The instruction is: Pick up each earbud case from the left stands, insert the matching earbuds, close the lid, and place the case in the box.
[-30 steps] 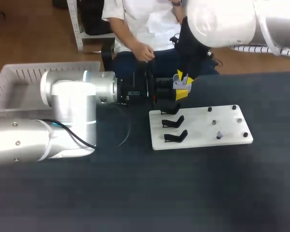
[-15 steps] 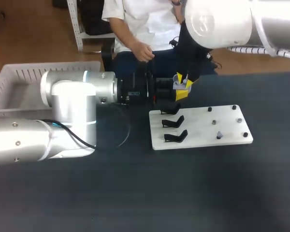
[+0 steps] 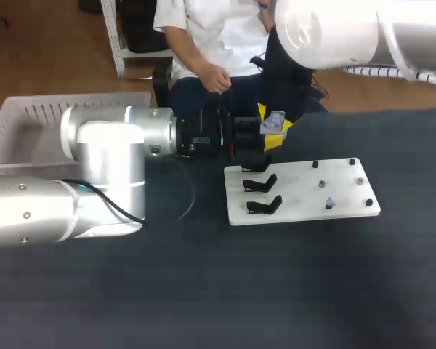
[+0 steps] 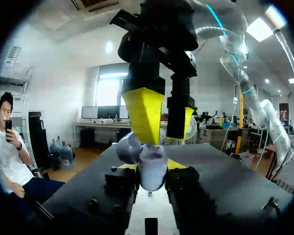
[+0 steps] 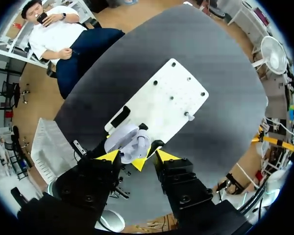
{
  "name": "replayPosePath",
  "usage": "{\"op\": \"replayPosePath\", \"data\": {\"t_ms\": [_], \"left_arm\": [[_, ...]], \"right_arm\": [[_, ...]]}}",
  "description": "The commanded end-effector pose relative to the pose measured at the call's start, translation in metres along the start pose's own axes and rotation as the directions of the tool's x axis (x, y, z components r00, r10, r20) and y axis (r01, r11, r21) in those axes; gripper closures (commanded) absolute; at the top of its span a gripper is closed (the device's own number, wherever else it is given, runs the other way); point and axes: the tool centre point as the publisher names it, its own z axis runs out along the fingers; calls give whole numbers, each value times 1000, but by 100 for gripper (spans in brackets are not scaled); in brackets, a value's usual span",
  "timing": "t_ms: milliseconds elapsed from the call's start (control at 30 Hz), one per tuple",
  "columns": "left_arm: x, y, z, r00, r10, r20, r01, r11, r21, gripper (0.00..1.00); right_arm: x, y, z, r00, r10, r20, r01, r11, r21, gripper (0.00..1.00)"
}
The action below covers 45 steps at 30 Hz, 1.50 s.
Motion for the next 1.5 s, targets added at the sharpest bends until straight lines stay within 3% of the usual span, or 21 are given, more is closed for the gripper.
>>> {"op": "replayPosePath", "data": {"t_ms": [33, 500, 1000, 1333, 1500], "left_arm": [[1, -1, 0, 1000, 4, 6, -4, 1000, -7, 100], [1, -1, 0, 1000, 4, 6, -4, 1000, -7, 100], [1, -1, 0, 1000, 4, 6, -4, 1000, -7, 100], [1, -1, 0, 1000, 4, 6, -4, 1000, -7, 100], [1, -1, 0, 1000, 4, 6, -4, 1000, -7, 100]], "right_arm": [[9, -19, -8, 1000, -23, 17, 24, 999, -34, 51], [24, -25, -4, 998, -56, -18, 56, 998, -33, 51], [7, -25, 2, 1000, -22, 0, 22, 1000, -13, 47], [-3, -33, 1, 1000, -3, 0, 3, 1000, -29, 33], [3, -32, -6, 1000, -22, 7, 22, 998, -57, 25]]}}
